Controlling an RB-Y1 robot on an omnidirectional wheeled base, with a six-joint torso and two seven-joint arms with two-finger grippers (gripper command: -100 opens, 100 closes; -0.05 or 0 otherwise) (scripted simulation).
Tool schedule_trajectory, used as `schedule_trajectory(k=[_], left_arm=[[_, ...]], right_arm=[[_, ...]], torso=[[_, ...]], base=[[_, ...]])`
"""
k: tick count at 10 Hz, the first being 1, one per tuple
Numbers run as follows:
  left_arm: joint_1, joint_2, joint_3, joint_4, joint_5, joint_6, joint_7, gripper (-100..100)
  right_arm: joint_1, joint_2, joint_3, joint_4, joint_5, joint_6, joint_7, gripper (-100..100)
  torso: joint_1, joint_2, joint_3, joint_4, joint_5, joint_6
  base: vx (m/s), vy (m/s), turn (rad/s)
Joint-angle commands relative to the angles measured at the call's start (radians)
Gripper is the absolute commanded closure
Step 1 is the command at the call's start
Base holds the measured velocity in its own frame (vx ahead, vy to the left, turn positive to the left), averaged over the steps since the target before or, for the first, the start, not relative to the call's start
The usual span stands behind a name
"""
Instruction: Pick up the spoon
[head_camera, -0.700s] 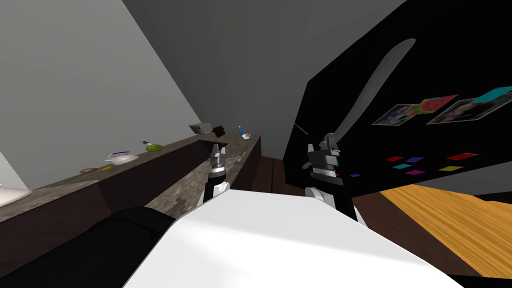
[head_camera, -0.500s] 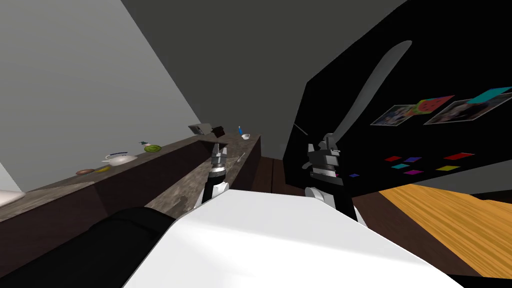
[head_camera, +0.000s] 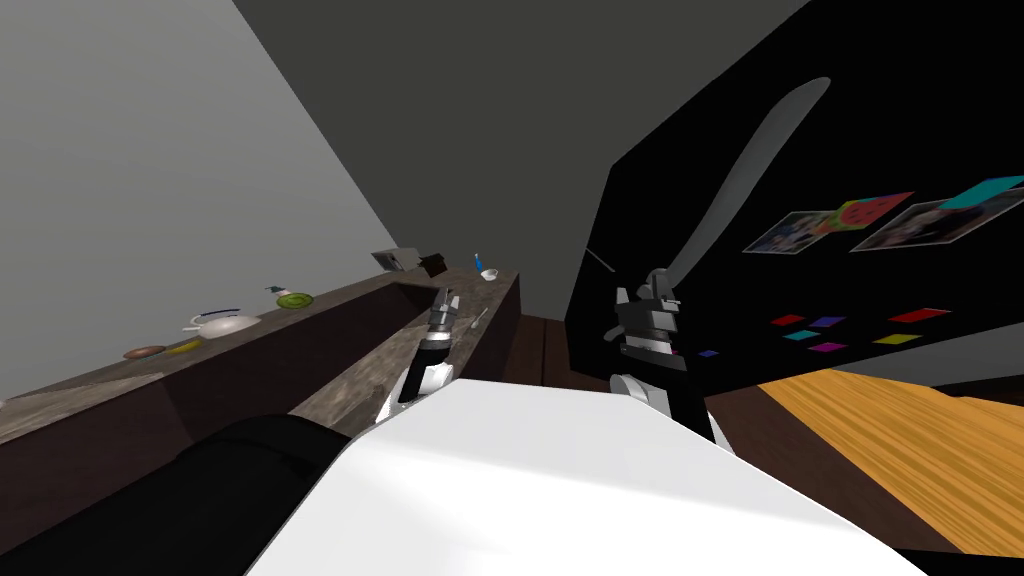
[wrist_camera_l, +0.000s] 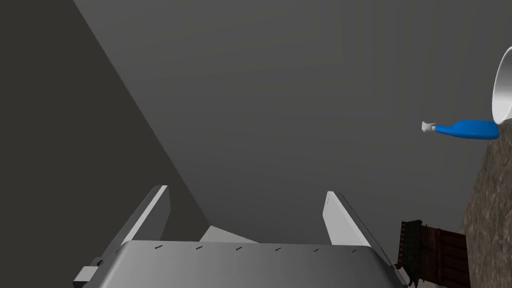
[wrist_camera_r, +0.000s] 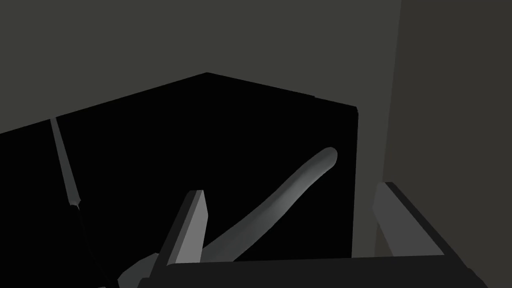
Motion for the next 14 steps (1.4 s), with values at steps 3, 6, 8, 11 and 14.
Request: schedule_trajectory(k=[3,6,8,11,14], left_arm=[[-0.022,0.114,-0.001,0.023,-0.001,0.085,0.037,-100],[-0.036,0.208,-0.003,0.046,-0.002,0.16,0.067,-100],[-0.041,0.278,-0.006,0.063,-0.003,0.211,0.085,-100],[-0.036,0.374,-0.012,0.09,-0.005,0.286,0.106,-100],[-0.024,0.446,-0.018,0.111,-0.005,0.334,0.115,-100]], right_arm=[[0.0,0.0,0.0,0.0,0.0,0.0,0.0,0],[0.0,0.0,0.0,0.0,0.0,0.0,0.0,0],[0.0,0.0,0.0,0.0,0.0,0.0,0.0,0],[0.0,0.0,0.0,0.0,0.0,0.0,0.0,0],[0.0,0.0,0.0,0.0,0.0,0.0,0.0,0]], torso=[[0.0,0.0,0.0,0.0,0.0,0.0],[0.0,-0.001,0.0,0.0,0.0,0.0],[0.0,-0.001,-0.001,0.0,0.0,0.0],[0.0,0.001,0.0,0.0,0.0,0.0],[0.001,0.003,0.002,0.001,0.0,0.0]], base=[[0.074,-0.016,-0.035],[0.082,-0.018,-0.043],[0.071,-0.014,-0.058],[0.055,-0.008,-0.079],[0.025,0.002,-0.082]])
